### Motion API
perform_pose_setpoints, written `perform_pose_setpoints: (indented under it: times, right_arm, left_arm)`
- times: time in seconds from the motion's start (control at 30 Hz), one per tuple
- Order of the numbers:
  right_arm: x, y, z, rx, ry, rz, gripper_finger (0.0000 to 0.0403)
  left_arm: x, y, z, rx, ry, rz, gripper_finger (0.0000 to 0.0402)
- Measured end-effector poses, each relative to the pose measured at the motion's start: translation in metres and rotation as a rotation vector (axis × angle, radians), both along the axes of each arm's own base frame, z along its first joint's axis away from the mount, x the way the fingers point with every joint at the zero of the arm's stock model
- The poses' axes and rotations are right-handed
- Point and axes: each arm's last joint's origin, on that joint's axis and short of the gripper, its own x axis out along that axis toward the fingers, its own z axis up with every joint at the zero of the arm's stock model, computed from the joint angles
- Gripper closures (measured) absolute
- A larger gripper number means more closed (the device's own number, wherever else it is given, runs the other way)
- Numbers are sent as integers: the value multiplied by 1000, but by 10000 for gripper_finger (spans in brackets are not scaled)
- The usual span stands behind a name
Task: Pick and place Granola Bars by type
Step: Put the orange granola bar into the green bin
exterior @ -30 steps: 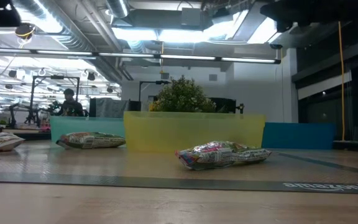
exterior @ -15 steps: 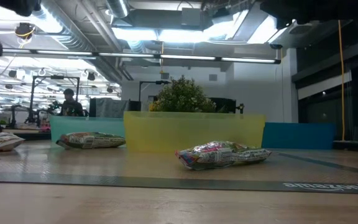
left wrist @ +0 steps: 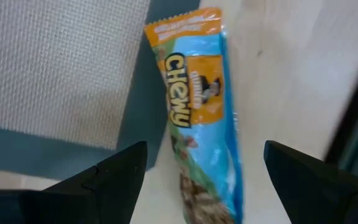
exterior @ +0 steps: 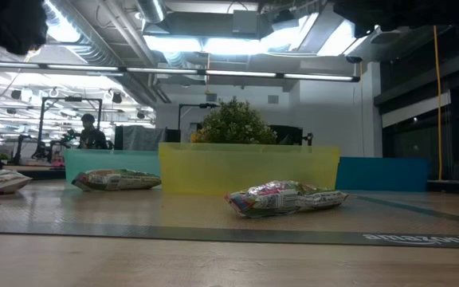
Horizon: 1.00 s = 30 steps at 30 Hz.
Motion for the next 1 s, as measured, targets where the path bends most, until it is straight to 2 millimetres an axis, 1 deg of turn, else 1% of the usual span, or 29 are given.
perform_pose_setpoints:
  times: [0.1,0.23,0.33,0.4,0.53,0.83,0.93,1.0]
  right_arm:
    - [0,0,0,1,1,0,386]
    - [0,0,0,2,2,0,386]
    - [0,0,0,3,2,0,386]
    - [0,0,0,3,2,0,386]
    - [0,0,0,3,2,0,386]
    - [0,0,0,3,2,0,386]
    - [0,0,0,3,2,0,386]
    - [0,0,0,3,2,0,386]
  left_arm:
    - [0,0,-8,26,22,-9,88]
    - [1,-1,-11,37,28,-9,90]
    - [1,0,-11,43,25,-7,101]
    - [1,0,-11,45,25,-13,116]
    - [0,1,-11,56,31,-14,165]
    - [-2,4,-12,82,60,-12,309]
    - [-1,6,-10,66,65,-8,349]
    - [-2,6,-5,49,59,-10,372]
